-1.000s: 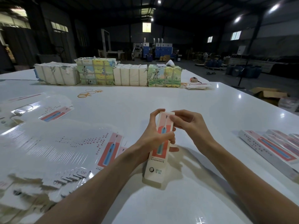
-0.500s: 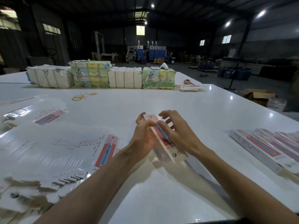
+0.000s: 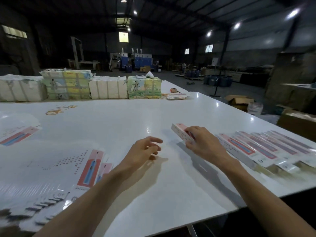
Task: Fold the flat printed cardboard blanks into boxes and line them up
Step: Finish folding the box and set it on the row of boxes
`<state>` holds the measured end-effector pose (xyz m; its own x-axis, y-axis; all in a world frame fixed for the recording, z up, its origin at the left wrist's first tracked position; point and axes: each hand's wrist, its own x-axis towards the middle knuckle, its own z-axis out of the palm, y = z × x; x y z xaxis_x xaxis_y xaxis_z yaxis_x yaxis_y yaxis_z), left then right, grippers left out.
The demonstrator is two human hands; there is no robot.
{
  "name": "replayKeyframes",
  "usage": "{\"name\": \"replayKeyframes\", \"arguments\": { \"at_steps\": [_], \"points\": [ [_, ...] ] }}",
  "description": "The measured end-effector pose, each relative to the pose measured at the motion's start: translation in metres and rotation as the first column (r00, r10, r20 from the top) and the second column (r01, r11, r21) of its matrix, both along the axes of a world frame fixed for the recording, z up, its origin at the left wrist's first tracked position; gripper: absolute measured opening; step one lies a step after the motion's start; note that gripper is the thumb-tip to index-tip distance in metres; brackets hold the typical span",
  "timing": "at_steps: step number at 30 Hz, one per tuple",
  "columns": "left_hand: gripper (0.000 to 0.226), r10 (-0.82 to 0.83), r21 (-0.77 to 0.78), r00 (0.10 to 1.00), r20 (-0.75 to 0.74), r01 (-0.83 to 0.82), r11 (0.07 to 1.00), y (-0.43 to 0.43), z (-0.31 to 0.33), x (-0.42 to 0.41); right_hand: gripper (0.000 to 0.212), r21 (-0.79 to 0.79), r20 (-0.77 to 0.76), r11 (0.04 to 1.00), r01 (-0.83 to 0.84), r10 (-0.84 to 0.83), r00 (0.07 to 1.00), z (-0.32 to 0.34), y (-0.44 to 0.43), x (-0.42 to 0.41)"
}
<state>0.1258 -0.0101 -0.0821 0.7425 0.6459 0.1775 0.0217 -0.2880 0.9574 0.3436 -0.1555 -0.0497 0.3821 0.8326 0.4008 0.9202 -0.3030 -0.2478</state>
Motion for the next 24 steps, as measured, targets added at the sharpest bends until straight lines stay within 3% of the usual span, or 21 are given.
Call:
{"name": "replayKeyframes", "arguments": {
  "at_steps": [4,9,16,19,24],
  "points": [
    [0.035,-0.058,0.096,0.995,-0.076,0.066,0.993,-0.003,-0.001,0.001,0.049,-0.104,0.08,0.975,0.198,-0.19,0.979,-0.012,-0.044,0.036],
    [0.035,-0.091,0.165,0.989,-0.119,0.11,0.98,0.0,-0.004,0.001,0.043,-0.156,0.253,0.961,0.227,-0.183,0.95,-0.019,-0.082,0.06],
    [0.035,-0.095,0.217,0.984,-0.151,0.126,0.968,0.0,-0.003,-0.001,0.046,-0.159,0.276,0.937,0.31,-0.26,0.926,-0.02,-0.1,0.071],
    [0.035,-0.097,0.221,0.98,-0.171,0.134,0.966,-0.003,0.0,-0.001,0.044,-0.101,0.259,0.962,0.253,-0.22,0.94,-0.011,-0.084,0.058],
    [0.035,-0.047,0.221,0.989,-0.14,0.078,0.972,-0.009,0.004,-0.003,0.036,-0.032,0.23,0.999,-0.026,0.032,0.973,0.018,-0.001,0.003]
  ]
}}
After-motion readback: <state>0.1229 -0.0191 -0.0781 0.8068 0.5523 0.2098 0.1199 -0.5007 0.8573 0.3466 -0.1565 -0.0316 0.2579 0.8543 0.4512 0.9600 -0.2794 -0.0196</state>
